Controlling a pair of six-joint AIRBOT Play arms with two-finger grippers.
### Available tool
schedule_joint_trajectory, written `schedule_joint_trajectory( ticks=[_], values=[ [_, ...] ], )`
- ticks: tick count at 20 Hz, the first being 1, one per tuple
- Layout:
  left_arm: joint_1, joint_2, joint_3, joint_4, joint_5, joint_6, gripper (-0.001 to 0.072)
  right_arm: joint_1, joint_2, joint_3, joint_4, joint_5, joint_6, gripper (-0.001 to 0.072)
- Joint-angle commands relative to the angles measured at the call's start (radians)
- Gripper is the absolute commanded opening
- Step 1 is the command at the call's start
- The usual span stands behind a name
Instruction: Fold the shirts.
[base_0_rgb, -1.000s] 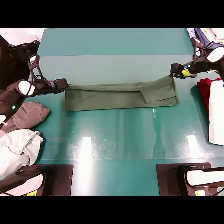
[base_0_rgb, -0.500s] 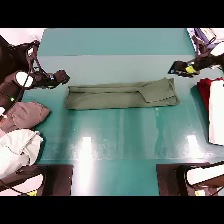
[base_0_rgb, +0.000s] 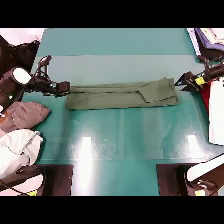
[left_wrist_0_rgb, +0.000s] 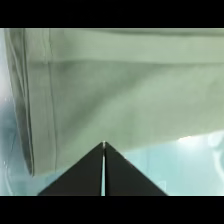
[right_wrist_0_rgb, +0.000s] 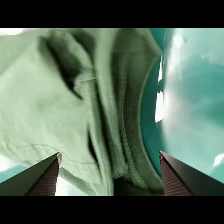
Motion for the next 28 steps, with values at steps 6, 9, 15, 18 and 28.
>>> schedule_joint_trajectory(
  ticks=[6, 9, 15, 18, 28],
  values=[
    [0.0, -0.006, 0.002, -0.015, -0.034, 0.009, 0.0022, 0.026, -0.144, 0.002, 0.141, 0.026, -0.058, 0.0674],
    [0.0, -0.008, 0.002, -0.024, -0.025, 0.009, 0.0022, 0.061, -0.148, 0.002, 0.141, 0.021, -0.112, 0.0461],
    [-0.088, -0.023, 0.023, -0.085, 0.12, 0.009, 0.002, 0.094, -0.118, 0.002, 0.195, 0.04, -0.203, 0.0021],
    [-0.187, -0.141, 0.173, -0.085, 0.123, 0.009, 0.002, 0.095, -0.041, 0.002, 0.245, 0.045, -0.203, 0.002],
    [-0.469, -0.763, 0.821, -0.105, 0.021, -0.003, 0.002, 0.245, 0.256, 0.002, 0.27, 0.005, -0.058, 0.0019]
  ],
)
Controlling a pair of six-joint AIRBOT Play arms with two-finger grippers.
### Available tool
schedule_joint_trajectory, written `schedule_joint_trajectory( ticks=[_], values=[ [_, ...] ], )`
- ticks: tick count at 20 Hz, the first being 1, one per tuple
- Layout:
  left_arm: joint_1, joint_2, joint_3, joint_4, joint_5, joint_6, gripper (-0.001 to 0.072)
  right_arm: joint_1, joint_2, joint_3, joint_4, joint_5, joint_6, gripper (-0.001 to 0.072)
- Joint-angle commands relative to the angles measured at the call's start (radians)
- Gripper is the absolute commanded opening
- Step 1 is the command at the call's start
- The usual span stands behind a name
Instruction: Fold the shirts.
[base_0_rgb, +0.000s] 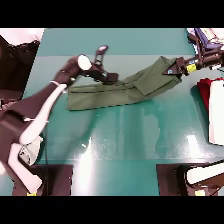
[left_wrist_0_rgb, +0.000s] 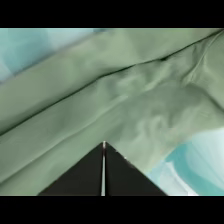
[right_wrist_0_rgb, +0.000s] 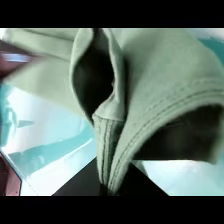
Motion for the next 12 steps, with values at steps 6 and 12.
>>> schedule_joint_trajectory(
  ticks=[6, 12],
  values=[
    [-0.068, -0.235, 0.158, -0.022, -0.079, -0.057, 0.002, 0.194, 0.102, 0.014, 0.0, -0.043, 0.069, 0.0019],
    [-0.067, -0.225, 0.237, 0.006, -0.111, -0.056, 0.002, 0.243, 0.102, 0.143, -0.004, -0.033, 0.109, 0.0019]
  ],
)
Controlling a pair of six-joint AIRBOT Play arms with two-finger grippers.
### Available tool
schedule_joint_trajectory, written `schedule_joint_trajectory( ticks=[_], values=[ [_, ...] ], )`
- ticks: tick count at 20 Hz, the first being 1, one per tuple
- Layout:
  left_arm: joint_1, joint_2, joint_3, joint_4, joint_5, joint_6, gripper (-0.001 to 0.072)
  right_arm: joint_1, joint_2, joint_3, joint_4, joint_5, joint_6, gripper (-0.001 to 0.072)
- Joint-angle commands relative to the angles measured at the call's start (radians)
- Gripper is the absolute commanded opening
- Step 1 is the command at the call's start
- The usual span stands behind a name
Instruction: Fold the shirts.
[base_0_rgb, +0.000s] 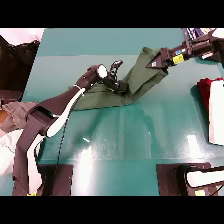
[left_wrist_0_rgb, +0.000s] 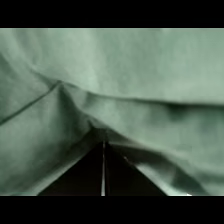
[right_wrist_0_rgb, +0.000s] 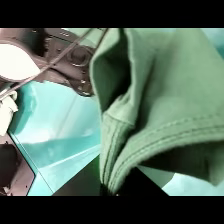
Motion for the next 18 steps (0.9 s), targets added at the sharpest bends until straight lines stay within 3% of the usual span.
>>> schedule_joint_trajectory(
  ticks=[1, 8, 18],
  values=[
    [-0.001, 0.006, 0.058, 0.036, -0.035, -0.001, 0.002, 0.025, 0.003, 0.066, 0.002, 0.007, 0.03, 0.0019],
    [0.109, 0.194, 0.064, 0.177, -0.142, 0.018, 0.0021, 0.081, 0.003, 0.09, 0.001, -0.022, 0.047, 0.0019],
    [0.42, 0.517, 0.064, 0.277, -0.41, 0.085, 0.0021, 0.315, -0.047, 0.09, 0.0, -0.277, 0.047, 0.0019]
  ],
)
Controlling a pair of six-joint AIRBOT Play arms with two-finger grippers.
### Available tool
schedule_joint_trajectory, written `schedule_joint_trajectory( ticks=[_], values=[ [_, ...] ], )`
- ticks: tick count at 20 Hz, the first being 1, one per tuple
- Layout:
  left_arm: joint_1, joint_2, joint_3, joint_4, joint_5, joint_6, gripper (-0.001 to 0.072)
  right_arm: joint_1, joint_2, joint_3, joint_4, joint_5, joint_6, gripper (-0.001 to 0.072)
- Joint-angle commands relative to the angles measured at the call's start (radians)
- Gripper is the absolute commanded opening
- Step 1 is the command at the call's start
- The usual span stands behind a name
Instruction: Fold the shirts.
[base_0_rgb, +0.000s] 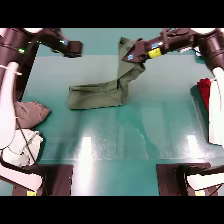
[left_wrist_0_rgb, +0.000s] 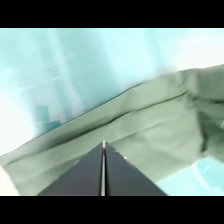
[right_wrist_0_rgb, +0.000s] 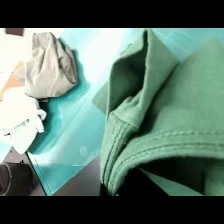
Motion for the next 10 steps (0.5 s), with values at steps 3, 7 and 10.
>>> schedule_joint_trajectory(
  ticks=[3, 7, 10],
  values=[
    [0.084, 0.085, 0.0, 0.061, -0.146, 0.021, 0.0022, 0.126, -0.095, 0.0, -0.003, -0.127, -0.006, 0.0019],
    [0.084, 0.085, -0.001, 0.067, -0.181, 0.041, 0.0022, 0.189, -0.19, 0.0, 0.0, -0.2, -0.072, 0.002],
    [0.084, 0.085, -0.001, 0.068, -0.189, 0.04, 0.0022, 0.228, -0.244, 0.0, 0.001, -0.276, -0.08, 0.0021]
  ],
)
